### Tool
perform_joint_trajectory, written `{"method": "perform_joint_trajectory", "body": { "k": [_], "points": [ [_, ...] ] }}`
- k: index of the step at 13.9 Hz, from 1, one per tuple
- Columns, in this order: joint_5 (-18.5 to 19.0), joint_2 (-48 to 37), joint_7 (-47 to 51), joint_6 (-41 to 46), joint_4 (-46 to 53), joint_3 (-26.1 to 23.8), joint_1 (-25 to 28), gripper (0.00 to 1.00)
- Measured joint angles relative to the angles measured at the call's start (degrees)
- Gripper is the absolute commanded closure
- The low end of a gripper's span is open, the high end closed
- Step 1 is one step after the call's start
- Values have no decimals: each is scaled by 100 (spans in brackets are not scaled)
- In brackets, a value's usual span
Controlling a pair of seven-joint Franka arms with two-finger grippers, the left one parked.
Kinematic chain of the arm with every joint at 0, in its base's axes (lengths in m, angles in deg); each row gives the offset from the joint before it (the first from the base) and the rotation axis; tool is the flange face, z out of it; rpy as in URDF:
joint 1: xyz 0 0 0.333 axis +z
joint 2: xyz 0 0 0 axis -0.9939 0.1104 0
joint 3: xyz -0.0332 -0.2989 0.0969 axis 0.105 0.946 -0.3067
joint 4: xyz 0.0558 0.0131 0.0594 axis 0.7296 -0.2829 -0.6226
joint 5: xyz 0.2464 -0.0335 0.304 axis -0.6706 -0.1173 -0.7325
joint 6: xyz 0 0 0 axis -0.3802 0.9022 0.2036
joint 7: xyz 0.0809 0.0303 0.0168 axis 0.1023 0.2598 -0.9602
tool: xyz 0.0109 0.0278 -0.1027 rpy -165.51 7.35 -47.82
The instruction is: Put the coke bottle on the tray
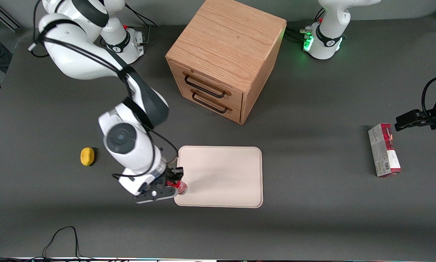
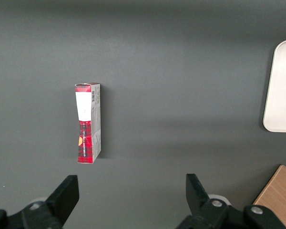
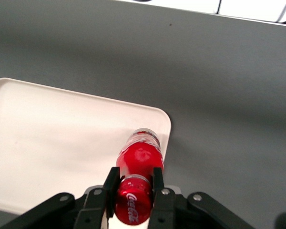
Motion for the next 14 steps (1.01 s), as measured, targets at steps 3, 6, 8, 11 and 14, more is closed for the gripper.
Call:
{"method": "perform_joint_trajectory", "body": {
  "k": [3,6,8,11,14],
  "points": [
    [33,265,0,-304,0,1,5,100],
    [34,307,80,-352,-59,-1,9,48],
    [34,318,265,-417,-109,-1,9,0],
    [35,293,343,-655,-119,-8,0,0],
    [15,-8,367,-390,-125,-16,-56,0]
  ]
}}
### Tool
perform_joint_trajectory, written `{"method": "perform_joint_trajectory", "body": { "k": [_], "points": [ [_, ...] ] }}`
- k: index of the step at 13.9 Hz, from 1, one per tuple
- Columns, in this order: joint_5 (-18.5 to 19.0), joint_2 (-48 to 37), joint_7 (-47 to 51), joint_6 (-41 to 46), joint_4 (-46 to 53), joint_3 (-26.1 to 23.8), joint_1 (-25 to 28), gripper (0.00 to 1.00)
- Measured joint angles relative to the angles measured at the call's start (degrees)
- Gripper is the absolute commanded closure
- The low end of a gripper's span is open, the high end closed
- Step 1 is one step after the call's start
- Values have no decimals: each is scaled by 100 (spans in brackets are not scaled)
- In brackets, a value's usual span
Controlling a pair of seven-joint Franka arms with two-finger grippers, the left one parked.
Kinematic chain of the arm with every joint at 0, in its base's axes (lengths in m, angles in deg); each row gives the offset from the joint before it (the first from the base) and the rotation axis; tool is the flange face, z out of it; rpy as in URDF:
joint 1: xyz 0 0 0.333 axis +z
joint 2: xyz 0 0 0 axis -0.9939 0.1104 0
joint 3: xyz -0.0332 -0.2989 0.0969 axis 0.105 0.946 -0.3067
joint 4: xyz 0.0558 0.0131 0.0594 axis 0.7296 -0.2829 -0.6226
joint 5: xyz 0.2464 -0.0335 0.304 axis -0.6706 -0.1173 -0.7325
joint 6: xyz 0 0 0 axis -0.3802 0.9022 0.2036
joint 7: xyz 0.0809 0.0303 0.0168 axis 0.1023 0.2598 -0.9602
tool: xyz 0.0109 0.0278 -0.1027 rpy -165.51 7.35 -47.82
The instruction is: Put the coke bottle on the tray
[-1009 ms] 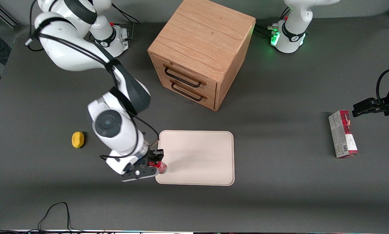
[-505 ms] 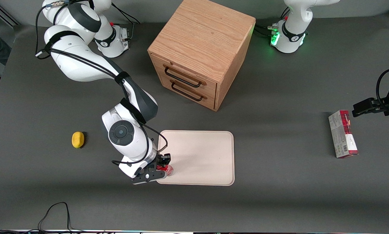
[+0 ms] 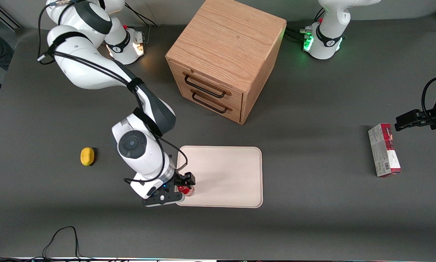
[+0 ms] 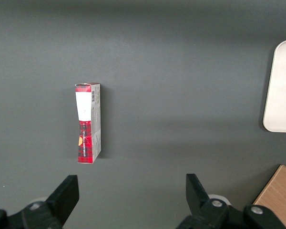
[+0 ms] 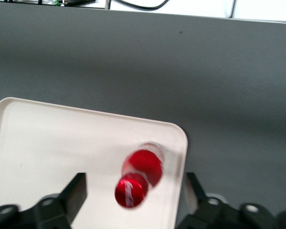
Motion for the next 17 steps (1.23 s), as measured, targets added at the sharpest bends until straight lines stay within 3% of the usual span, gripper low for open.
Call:
{"method": "perform_joint_trajectory", "body": {
  "k": [1,3,5,7,12,17],
  "points": [
    [-129,-220,5,289,-19,-2,-52,0],
    [-980,-829,5,788,-196,188,-200,0],
    [-2158,-1757,-119,1073,-780,940,-279,0],
    [-2854,-2782,-601,1180,-1741,1682,-339,0],
    [-3037,-5159,-1664,1243,-4291,2780,-398,0],
    [-3039,-5963,-2164,1764,-4693,3186,-399,0]
  ]
}}
